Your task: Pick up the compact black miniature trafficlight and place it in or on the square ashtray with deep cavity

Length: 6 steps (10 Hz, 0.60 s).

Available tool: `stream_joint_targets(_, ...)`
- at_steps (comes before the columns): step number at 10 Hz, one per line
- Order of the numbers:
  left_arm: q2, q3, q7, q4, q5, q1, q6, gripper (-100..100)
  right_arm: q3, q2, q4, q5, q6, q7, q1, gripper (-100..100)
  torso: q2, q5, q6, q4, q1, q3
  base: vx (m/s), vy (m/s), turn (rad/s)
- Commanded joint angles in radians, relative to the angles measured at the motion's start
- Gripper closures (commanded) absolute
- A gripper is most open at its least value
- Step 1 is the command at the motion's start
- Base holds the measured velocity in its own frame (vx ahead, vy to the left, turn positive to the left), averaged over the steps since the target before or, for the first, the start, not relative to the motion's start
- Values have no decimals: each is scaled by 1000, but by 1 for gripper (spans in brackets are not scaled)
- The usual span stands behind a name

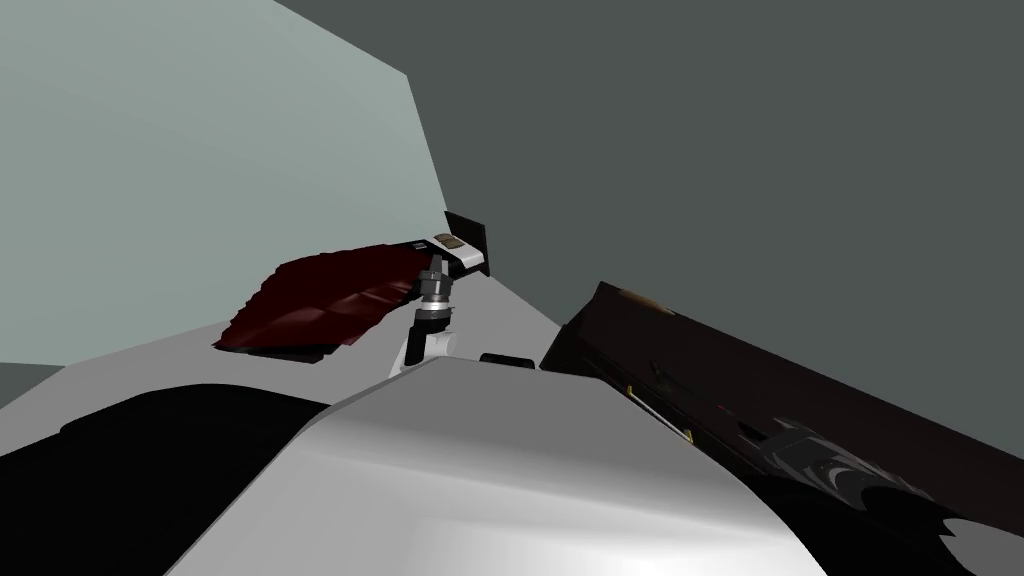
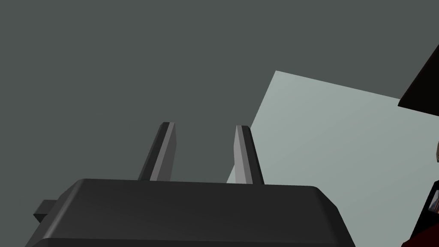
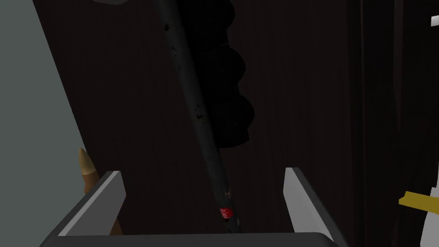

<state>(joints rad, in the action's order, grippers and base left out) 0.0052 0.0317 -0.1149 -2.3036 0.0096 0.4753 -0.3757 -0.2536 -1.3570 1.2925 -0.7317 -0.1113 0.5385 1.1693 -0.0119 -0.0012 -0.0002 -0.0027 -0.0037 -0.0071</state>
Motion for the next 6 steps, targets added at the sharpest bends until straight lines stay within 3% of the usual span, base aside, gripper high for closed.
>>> stream_joint_targets(1, 0, 0, 0, 0, 0, 0, 0, 0, 0, 0, 0, 0, 0, 0, 0, -100, 0, 0, 0, 0, 0, 0, 76, -28, 13)
stream_joint_targets(2, 0, 0, 0, 0, 0, 0, 0, 0, 3, 1, 0, -1, -2, 3, -1, 0, 6, 1, 0, 1, 2, 3, 16, -6, 4)
stream_joint_targets(3, 0, 0, 0, 0, 0, 0, 0, 0, 27, 28, -6, -8, 13, 12, -25, -100, 10, 1, 1, 2, 4, 6, 26, -42, 95)
stream_joint_targets(4, 0, 0, 0, 0, 0, 0, 0, 0, 44, 46, -10, -13, 22, 19, -41, -100, 12, 1, 0, 3, 2, 7, 32, -89, 116)
stream_joint_targets(5, 0, 0, 0, 0, 0, 0, 0, 0, 24, 40, -9, -12, 9, 18, -27, -100, 12, 0, 0, 3, -1, 7, 14, -46, 26)
stream_joint_targets(6, 0, 0, 0, 0, 0, 0, 0, 0, 25, 42, -9, -12, 10, 20, -28, 100, 13, 0, 1, 3, 1, 7, 2, -7, -4)
